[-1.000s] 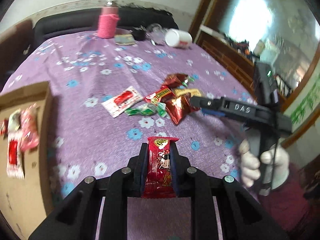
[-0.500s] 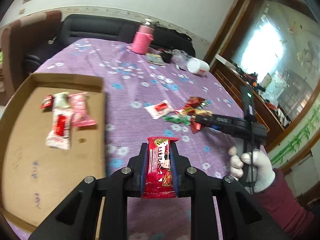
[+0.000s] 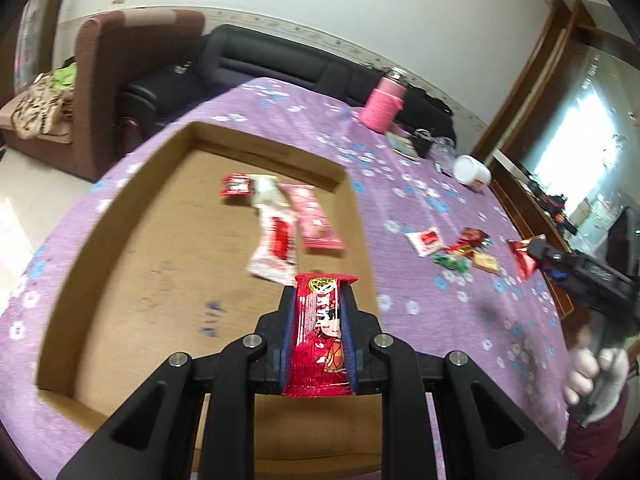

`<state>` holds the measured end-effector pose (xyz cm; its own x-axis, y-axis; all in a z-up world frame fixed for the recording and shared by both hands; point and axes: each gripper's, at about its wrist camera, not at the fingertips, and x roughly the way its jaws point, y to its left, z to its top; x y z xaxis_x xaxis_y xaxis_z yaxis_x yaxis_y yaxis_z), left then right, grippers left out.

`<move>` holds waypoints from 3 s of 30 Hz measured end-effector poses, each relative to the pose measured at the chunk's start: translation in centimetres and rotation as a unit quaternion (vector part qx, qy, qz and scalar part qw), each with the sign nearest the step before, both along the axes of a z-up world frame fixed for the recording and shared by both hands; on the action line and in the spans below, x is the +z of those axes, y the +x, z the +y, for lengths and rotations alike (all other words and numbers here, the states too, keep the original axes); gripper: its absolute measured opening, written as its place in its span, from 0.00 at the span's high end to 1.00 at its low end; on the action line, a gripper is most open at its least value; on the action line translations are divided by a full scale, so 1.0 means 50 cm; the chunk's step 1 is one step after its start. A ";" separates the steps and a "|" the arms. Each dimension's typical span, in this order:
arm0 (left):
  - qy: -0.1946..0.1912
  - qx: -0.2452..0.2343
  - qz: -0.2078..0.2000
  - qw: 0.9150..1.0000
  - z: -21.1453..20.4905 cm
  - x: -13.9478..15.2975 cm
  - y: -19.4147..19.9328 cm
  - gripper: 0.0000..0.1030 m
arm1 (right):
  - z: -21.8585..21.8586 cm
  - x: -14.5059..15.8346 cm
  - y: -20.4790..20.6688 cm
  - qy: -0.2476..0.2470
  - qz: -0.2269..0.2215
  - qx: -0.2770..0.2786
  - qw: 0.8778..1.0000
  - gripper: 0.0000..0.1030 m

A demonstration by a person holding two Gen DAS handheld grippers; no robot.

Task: Organize snacks
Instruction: 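Carry both snacks into the box and open both tools, then grasp the green-wrapped candy with the right tool while the left tool grasps a white sachet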

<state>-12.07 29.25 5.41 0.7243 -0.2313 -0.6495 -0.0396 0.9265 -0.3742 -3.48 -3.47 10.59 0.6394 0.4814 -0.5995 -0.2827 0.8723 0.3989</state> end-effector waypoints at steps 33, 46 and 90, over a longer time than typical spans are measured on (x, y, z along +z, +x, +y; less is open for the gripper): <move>0.038 0.025 0.082 0.996 0.156 -0.018 0.186 0.81 | 0.505 -0.127 0.066 -0.052 0.087 0.235 0.967 0.70; -0.004 0.048 0.033 0.998 0.169 0.047 0.128 0.45 | 0.453 -0.101 0.078 -0.003 0.094 0.213 0.973 0.67; 0.004 -0.103 0.060 0.993 -0.177 0.077 0.182 0.27 | 0.050 -0.185 0.176 -0.085 0.068 0.081 0.991 0.71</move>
